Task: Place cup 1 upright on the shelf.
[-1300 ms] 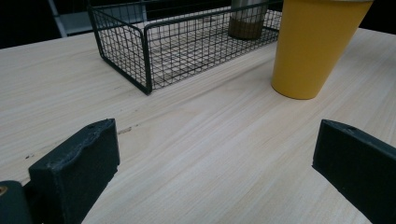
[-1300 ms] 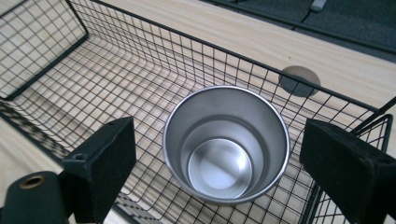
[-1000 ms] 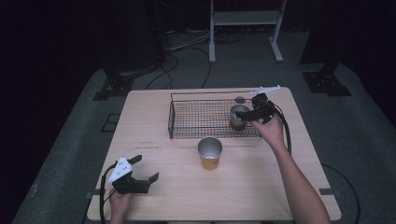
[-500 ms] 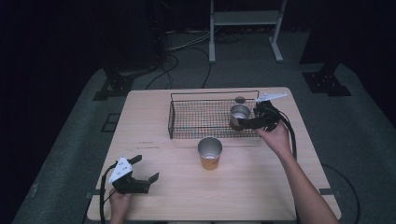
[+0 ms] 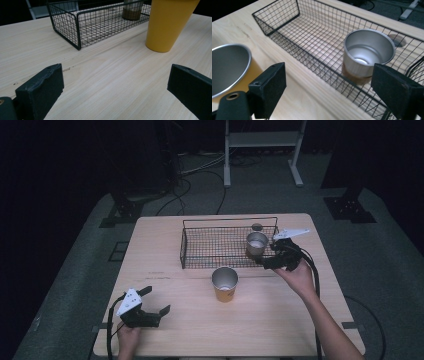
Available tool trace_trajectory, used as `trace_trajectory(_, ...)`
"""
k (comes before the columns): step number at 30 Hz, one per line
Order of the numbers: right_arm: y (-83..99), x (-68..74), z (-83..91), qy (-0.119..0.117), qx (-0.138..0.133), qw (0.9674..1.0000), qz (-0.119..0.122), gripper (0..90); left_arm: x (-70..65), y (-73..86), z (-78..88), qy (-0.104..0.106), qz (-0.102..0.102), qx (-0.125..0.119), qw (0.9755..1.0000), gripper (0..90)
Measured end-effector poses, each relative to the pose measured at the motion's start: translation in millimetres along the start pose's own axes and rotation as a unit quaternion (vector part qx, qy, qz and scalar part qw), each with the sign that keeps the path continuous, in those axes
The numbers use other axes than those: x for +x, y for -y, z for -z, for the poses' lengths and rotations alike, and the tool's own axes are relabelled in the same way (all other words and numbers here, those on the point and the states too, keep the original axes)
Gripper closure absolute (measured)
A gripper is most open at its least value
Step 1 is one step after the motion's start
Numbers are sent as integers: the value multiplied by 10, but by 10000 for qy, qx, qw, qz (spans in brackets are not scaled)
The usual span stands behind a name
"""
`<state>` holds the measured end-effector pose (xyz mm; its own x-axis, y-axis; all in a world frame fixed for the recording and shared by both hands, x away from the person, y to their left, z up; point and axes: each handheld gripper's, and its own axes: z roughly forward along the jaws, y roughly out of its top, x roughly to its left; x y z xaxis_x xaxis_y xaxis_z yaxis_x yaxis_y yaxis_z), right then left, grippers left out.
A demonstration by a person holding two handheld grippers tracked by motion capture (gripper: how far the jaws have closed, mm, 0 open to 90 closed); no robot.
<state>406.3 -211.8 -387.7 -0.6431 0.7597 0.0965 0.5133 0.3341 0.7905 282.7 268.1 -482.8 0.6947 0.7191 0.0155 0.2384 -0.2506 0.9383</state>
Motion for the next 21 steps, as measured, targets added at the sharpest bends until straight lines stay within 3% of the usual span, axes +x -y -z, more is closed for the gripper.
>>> trace_trajectory(10, 114, 144, 32, -170, -11, 9998, 139, 121, 2, 0, -1, 0, -1, -2, 10000, 0)
trace_trajectory(15, 178, 239, 104, -340, -153, 9991, 203, 122, 30, 8, 13, 2, 114, -86, 9999, 0)
trace_trajectory(21, 253, 329, 179, -401, -213, 9985, 320, 122, 19, 5, 5, 3, 70, -50, 10000, 0)
